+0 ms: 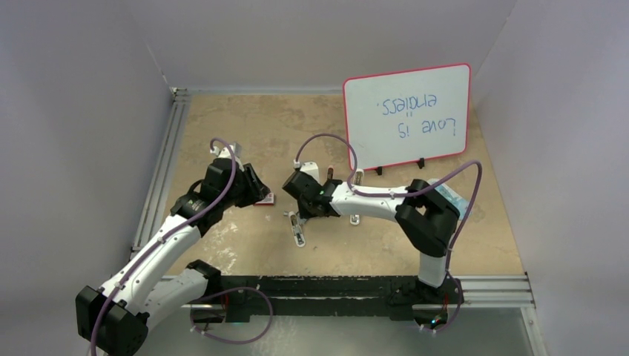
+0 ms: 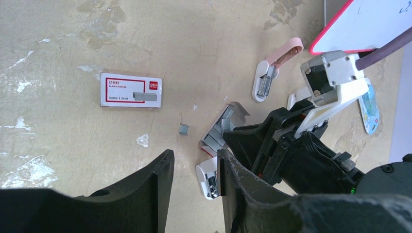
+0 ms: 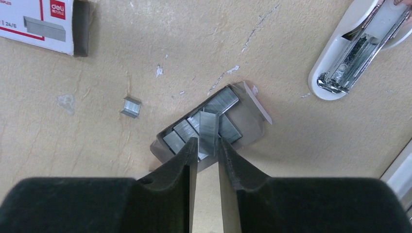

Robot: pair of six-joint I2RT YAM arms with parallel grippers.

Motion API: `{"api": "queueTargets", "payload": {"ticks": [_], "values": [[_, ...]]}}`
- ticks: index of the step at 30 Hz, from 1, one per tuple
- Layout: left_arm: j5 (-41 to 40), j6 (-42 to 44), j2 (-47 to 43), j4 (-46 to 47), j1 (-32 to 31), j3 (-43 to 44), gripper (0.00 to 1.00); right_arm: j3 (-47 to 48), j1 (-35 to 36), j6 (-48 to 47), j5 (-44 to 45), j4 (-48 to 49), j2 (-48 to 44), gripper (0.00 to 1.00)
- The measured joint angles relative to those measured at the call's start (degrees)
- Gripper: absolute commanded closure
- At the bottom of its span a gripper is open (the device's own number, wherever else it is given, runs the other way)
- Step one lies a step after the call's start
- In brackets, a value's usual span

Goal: Load the staples into the stapler
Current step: Pick up the staple from the staple box.

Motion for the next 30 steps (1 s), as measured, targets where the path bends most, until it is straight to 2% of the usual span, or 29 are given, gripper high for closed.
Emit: {"api": "queueTargets", "payload": {"ticks": [6, 13, 17, 25, 30], "values": [[0.0, 0.0, 0.0, 0.0, 0.0, 0.0, 0.62, -0.3, 0.0, 0.6, 0.0, -0.1, -1.8, 0.66], [0.0, 0.0, 0.0, 0.0, 0.0, 0.0, 0.62, 0.3, 0.0, 0.6, 0.5, -0.1, -1.4, 0.65], [0.0, 0.0, 0.0, 0.0, 0.0, 0.0, 0.62, 1.6, 0.0, 0.3, 0.8, -0.2, 0.5, 0.66], [0.0, 0.0, 0.0, 0.0, 0.0, 0.0, 0.62, 1.9, 0.0, 0.3, 2.1, -1.1, 1.8, 0.74], [0.0, 0.0, 0.0, 0.0, 0.0, 0.0, 0.62, 1.9, 0.0, 0.2, 2.3, -1.3, 1.8, 0.72]]}}
